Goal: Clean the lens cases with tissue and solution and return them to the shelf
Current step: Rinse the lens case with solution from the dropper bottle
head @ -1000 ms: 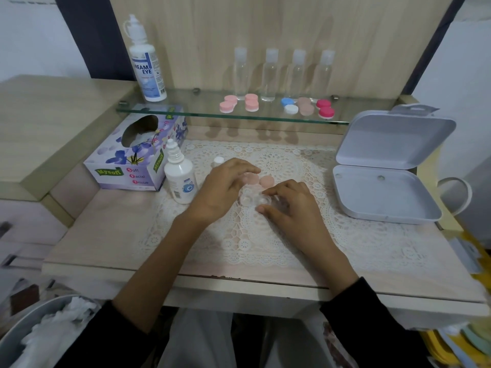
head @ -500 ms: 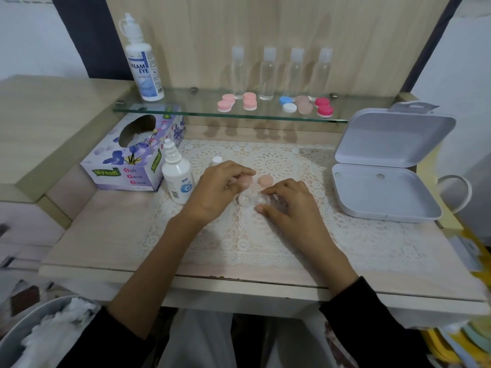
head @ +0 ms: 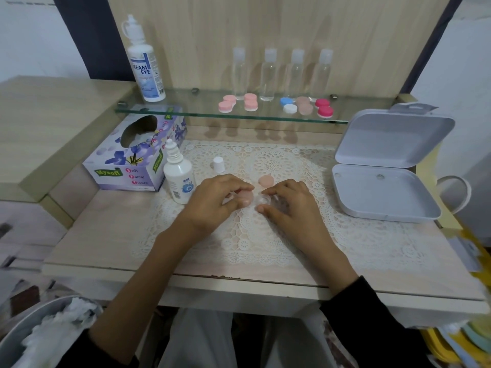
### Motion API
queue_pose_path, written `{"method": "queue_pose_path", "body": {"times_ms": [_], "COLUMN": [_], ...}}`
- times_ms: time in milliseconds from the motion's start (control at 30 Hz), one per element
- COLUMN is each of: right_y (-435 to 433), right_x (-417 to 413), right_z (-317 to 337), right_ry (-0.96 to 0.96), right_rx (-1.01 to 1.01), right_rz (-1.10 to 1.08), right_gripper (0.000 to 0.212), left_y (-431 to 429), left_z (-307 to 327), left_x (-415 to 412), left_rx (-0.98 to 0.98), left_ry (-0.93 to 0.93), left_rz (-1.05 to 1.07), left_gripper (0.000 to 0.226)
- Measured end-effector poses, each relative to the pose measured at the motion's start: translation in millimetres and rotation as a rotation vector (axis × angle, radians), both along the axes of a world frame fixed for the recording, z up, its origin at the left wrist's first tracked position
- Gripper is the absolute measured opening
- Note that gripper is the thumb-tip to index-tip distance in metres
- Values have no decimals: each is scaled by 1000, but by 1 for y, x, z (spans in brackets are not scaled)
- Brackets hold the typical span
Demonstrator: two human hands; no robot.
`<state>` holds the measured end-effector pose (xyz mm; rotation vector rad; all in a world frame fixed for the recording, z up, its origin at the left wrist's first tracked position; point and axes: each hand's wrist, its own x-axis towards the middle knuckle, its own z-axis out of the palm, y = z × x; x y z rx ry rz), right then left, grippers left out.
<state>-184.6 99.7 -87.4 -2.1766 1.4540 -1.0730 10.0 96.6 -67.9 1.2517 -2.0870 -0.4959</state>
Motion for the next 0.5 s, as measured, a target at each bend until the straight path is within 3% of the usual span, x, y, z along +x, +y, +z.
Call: {"method": "queue_pose_path", "body": {"times_ms": [233,400,500], "right_y": [-1,-1,-1], "right_x": [0,0,0], "right_z": [-1,-1,-1], "right_ry": [5,2,6], "right_rx": [-13,-10,-18], "right_rz": [-5,-4,-5], "right_gripper": [32,31,30], "left_y": [-4,-2,-1], "left_z": [-3,-5,-7], "left_x": [-2,-3,-2], "left_rx": [-35,9,0], "left_ry": [-109,-17,0], "left_rz": [-7,-88,-70], "left_gripper": [35,34,49]}}
